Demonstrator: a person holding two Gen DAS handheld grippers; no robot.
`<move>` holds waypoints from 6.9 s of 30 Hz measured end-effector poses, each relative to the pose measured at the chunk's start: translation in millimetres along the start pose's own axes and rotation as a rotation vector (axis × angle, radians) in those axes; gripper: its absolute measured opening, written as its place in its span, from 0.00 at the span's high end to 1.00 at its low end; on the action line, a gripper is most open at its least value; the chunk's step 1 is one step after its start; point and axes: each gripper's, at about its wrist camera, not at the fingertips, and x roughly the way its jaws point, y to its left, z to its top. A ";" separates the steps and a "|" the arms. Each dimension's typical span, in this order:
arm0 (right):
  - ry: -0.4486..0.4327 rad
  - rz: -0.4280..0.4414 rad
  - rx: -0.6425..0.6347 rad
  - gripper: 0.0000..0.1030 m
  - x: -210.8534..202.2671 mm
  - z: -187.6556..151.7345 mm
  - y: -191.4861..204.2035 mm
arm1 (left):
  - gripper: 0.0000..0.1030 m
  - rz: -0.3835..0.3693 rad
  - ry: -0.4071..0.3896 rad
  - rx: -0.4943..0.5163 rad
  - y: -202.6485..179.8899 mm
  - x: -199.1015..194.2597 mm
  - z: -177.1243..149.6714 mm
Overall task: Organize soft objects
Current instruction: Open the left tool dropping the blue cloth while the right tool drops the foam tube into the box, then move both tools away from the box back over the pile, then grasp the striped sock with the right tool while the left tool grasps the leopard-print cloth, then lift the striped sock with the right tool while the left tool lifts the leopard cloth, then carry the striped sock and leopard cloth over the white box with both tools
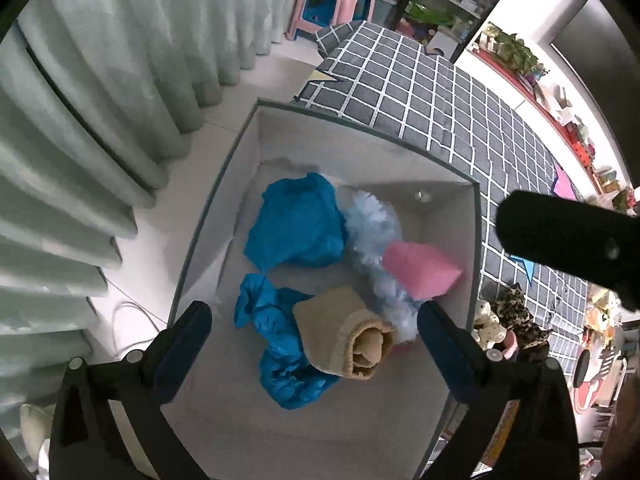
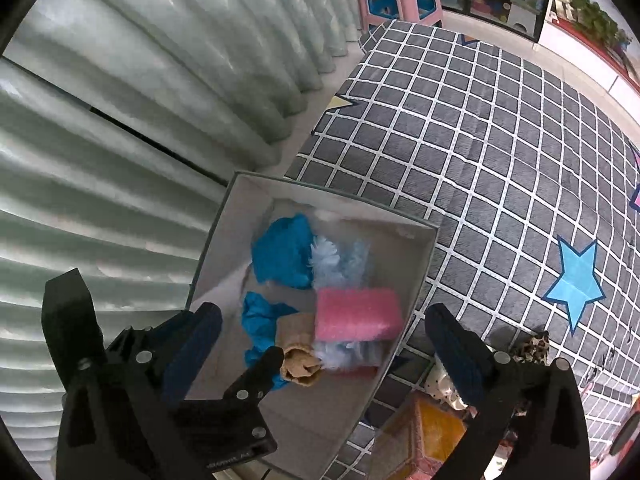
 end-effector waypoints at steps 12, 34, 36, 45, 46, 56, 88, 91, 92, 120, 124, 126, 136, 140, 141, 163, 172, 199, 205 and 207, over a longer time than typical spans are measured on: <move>-0.050 0.010 0.023 0.01 -28.7 -13.0 -8.1 | 0.00 0.035 -0.037 0.018 -12.0 -13.7 0.6; -0.173 -0.013 0.153 0.01 -93.0 -56.4 -58.7 | 0.00 -0.107 -0.100 0.122 -67.7 -51.0 -14.5; -0.185 -0.017 0.172 0.01 -99.4 -62.8 -67.2 | 0.00 -0.090 -0.094 0.147 -75.4 -51.9 -17.1; -0.205 -0.046 0.280 0.01 -120.5 -92.4 -123.0 | 0.00 -0.105 -0.049 0.246 -117.5 -54.3 -18.8; -0.205 -0.049 0.301 0.01 -122.4 -96.1 -132.6 | 0.00 -0.112 -0.036 0.255 -122.6 -53.0 -17.9; -0.152 -0.079 0.518 0.01 -115.8 -151.5 -227.6 | 0.00 -0.147 0.142 0.391 -205.1 -23.7 -11.1; 0.094 0.097 0.672 0.01 10.8 -203.7 -312.7 | 0.00 0.058 0.649 0.413 -316.9 170.8 -27.8; 0.099 0.106 0.672 0.01 15.8 -204.6 -314.4 | 0.00 0.065 0.650 0.430 -319.4 173.5 -30.8; 0.097 0.109 0.670 0.01 16.0 -208.3 -314.9 | 0.00 0.067 0.656 0.433 -320.7 176.8 -31.8; -0.040 0.069 0.728 0.42 -33.4 -214.6 -336.7 | 0.63 -0.095 0.340 0.598 -349.1 98.6 -43.4; -0.049 0.059 0.722 0.42 -48.2 -224.6 -334.2 | 0.63 -0.118 0.312 0.638 -355.2 80.6 -54.5; -0.055 0.054 0.724 0.42 -54.3 -228.4 -331.8 | 0.63 -0.127 0.309 0.645 -357.5 74.0 -59.8; -0.068 0.022 0.747 0.42 -73.4 -246.0 -326.2 | 0.63 -0.172 0.272 0.707 -354.1 38.3 -88.0; -0.075 0.008 0.754 0.42 -81.4 -253.0 -320.4 | 0.63 -0.186 0.265 0.714 -348.4 27.5 -92.9; -0.076 0.007 0.755 0.42 -82.9 -253.8 -320.0 | 0.63 -0.187 0.260 0.719 -347.3 25.2 -94.3; -0.104 -0.034 0.667 0.42 -111.6 -248.0 -252.8 | 0.63 -0.265 0.192 0.707 -296.1 -35.2 -115.8; -0.124 -0.026 0.561 0.42 -123.6 -220.3 -211.0 | 0.63 -0.271 0.115 0.628 -258.3 -61.9 -91.1; -0.022 0.073 0.190 0.41 -100.1 -166.2 -59.4 | 0.63 -0.191 0.016 0.291 -94.1 -82.9 -58.0; 0.029 0.098 0.117 0.41 -81.2 -162.4 -28.5 | 0.63 -0.157 0.021 0.222 -58.0 -77.8 -60.5; 0.044 0.104 0.093 0.41 -75.4 -160.0 -19.2 | 0.63 -0.146 0.025 0.206 -49.8 -75.7 -61.4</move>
